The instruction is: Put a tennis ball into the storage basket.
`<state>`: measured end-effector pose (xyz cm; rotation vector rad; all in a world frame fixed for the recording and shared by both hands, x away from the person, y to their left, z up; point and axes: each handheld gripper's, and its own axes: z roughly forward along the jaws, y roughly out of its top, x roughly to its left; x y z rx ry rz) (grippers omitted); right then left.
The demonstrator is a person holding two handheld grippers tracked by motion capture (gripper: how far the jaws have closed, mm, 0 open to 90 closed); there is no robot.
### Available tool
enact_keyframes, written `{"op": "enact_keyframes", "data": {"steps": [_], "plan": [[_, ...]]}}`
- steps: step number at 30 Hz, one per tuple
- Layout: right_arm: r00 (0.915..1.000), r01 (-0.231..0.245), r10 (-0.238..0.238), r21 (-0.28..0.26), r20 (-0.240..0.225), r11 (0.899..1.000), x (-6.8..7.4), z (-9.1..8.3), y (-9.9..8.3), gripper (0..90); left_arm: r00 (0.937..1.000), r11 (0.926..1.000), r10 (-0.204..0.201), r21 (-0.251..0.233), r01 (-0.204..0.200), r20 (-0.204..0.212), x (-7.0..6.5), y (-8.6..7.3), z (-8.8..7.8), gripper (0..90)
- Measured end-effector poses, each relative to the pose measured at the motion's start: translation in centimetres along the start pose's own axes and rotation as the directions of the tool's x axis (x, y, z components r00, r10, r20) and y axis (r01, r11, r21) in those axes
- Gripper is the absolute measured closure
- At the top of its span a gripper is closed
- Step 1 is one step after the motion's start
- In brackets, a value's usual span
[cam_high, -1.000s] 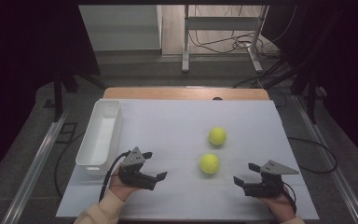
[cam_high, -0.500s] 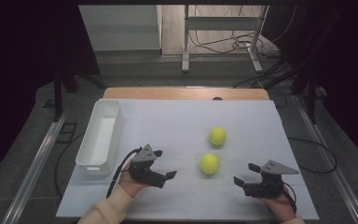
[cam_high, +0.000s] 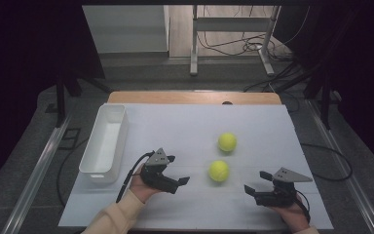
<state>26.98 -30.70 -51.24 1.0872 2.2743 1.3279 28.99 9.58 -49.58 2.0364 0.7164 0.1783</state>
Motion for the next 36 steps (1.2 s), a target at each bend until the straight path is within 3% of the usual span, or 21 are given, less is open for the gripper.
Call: {"op": "enact_keyframes", "data": {"steps": [36], "plan": [[1.0000, 0.008, -0.008, 0.013, 0.004, 1.000, -0.1, 0.1, -0.1, 13.8, 0.9975, 0.9972, 0.042, 0.060, -0.046, 0.057, -1.0, 3.2, 5.1, 6.7]]}}
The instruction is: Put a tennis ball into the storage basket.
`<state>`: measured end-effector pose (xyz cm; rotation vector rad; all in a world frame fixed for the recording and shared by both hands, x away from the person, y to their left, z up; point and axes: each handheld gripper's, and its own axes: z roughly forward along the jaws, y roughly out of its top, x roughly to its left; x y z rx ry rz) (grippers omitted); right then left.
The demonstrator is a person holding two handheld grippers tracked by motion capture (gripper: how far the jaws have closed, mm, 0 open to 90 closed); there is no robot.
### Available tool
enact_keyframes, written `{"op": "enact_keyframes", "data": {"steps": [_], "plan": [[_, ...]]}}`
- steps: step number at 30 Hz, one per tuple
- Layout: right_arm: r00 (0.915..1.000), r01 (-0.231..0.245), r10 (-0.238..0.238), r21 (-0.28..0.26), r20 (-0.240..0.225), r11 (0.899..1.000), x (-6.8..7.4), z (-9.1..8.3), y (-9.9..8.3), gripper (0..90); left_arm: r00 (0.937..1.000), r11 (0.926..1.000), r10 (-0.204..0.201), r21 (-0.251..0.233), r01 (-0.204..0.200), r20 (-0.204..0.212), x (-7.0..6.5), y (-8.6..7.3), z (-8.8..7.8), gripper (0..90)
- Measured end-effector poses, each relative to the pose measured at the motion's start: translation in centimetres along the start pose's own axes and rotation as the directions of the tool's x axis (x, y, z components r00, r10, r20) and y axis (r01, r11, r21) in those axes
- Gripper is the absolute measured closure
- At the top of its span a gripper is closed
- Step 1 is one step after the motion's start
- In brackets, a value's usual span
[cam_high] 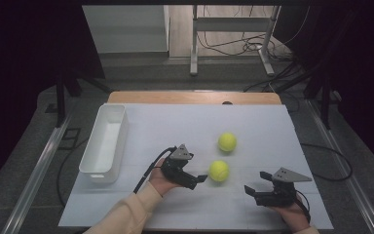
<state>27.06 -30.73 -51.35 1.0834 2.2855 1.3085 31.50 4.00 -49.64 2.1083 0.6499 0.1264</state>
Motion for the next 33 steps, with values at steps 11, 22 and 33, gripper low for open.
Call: {"op": "enact_keyframes", "data": {"steps": [11, 22, 33], "plan": [[1.0000, 0.001, -0.001, 0.009, 0.007, 1.000, 0.0, 0.0, 0.0, 13.8, 0.9996, 0.9997, 0.016, 0.018, -0.017, 0.024, -0.5, 1.0, 1.8, 6.7], [0.9999, 0.000, 0.000, -0.006, 0.014, 1.000, -0.1, -0.1, 0.0, 13.8, 0.9991, 0.9991, 0.023, 0.033, -0.025, 0.036, -0.6, 1.6, 3.0, 6.6], [0.9999, -0.001, 0.001, 0.002, 0.014, 1.000, -0.1, 0.0, 0.0, 13.7, 0.9982, 0.9970, 0.038, 0.066, -0.041, 0.046, -0.6, 2.1, 4.6, 6.6]]}}
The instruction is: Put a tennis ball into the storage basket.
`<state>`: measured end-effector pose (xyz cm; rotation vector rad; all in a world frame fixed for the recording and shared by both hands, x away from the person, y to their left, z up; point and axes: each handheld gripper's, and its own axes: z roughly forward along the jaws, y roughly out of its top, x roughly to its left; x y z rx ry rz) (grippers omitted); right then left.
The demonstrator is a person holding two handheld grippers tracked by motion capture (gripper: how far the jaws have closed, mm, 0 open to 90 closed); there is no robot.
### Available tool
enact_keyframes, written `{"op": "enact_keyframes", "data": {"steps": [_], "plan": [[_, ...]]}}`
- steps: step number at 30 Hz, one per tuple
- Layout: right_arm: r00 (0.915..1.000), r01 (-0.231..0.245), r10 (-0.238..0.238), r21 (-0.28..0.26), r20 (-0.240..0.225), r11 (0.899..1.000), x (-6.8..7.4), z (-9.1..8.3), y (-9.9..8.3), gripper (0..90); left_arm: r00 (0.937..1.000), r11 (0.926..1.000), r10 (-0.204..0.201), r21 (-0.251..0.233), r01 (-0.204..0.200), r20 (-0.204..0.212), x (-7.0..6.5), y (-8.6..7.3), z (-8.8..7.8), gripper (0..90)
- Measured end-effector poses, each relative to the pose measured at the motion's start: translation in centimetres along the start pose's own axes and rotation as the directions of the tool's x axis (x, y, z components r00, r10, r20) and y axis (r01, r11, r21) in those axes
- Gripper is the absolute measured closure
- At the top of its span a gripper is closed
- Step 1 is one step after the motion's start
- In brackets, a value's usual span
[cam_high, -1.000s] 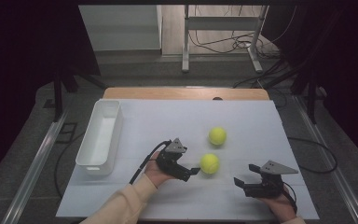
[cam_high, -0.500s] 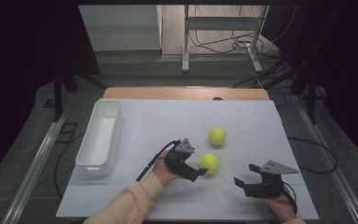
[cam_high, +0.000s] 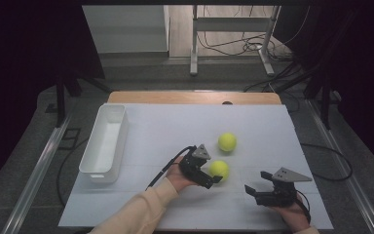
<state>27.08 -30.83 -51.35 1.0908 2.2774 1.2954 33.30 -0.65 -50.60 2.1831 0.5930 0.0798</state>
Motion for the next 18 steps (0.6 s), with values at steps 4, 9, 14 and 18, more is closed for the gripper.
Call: {"op": "enact_keyframes", "data": {"steps": [4, 9, 14, 18], "plan": [[1.0000, -0.001, 0.001, 0.001, -0.001, 1.000, 0.0, 0.0, 0.0, 13.7, 1.0000, 1.0000, -0.004, 0.009, 0.004, 0.002, 0.1, 0.1, 0.7, 6.6], [1.0000, 0.001, -0.001, 0.005, 0.000, 1.000, 0.0, 0.0, 0.0, 13.7, 0.9999, 0.9997, -0.006, 0.022, 0.005, 0.009, 0.1, 0.3, 1.3, 6.6], [1.0000, 0.001, -0.001, 0.006, 0.001, 1.000, 0.0, 0.0, 0.0, 13.7, 0.9999, 0.9995, -0.006, 0.030, 0.005, 0.015, 0.1, 0.5, 1.9, 6.6], [1.0000, 0.000, 0.000, 0.004, 0.000, 1.000, 0.0, 0.0, 0.0, 13.7, 0.9998, 0.9993, 0.001, 0.037, -0.002, 0.020, 0.1, 0.7, 2.4, 6.6]]}}
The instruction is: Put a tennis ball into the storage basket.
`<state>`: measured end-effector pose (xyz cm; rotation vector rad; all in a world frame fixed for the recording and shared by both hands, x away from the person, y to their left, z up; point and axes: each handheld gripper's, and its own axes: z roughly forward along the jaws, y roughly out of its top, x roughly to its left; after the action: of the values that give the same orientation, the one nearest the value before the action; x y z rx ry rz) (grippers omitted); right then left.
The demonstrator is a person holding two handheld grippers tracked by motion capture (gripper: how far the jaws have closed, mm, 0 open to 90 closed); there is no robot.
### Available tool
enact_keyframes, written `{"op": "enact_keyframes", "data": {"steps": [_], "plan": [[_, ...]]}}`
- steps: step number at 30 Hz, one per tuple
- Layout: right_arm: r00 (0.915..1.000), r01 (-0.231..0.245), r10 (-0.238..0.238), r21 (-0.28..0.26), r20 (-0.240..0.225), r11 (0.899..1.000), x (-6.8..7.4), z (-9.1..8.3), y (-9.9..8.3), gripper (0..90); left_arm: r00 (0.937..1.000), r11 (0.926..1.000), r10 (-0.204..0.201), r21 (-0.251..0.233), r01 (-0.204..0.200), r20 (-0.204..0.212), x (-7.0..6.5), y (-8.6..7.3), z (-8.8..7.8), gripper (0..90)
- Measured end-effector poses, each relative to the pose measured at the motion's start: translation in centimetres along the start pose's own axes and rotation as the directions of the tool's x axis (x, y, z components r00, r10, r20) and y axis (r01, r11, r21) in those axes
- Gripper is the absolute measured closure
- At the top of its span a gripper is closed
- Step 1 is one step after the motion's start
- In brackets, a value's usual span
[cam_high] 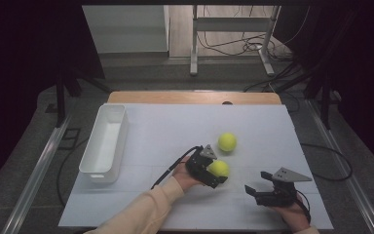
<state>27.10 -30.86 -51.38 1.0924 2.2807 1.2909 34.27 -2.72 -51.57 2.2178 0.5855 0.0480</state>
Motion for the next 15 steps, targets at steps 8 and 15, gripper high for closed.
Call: {"op": "enact_keyframes", "data": {"steps": [8, 15], "plan": [[1.0000, 0.000, 0.000, 0.001, 0.002, 1.000, -0.04, -0.05, -0.03, 13.7, 0.9999, 0.9997, -0.014, 0.022, 0.014, 0.008, 0.00, 0.12, 0.71, 6.9], [1.0000, -0.002, 0.002, 0.003, -0.001, 1.000, 0.00, -0.03, -0.05, 13.7, 0.9998, 0.9994, -0.020, 0.029, 0.020, 0.004, 0.03, 0.05, 0.86, 9.1]]}}
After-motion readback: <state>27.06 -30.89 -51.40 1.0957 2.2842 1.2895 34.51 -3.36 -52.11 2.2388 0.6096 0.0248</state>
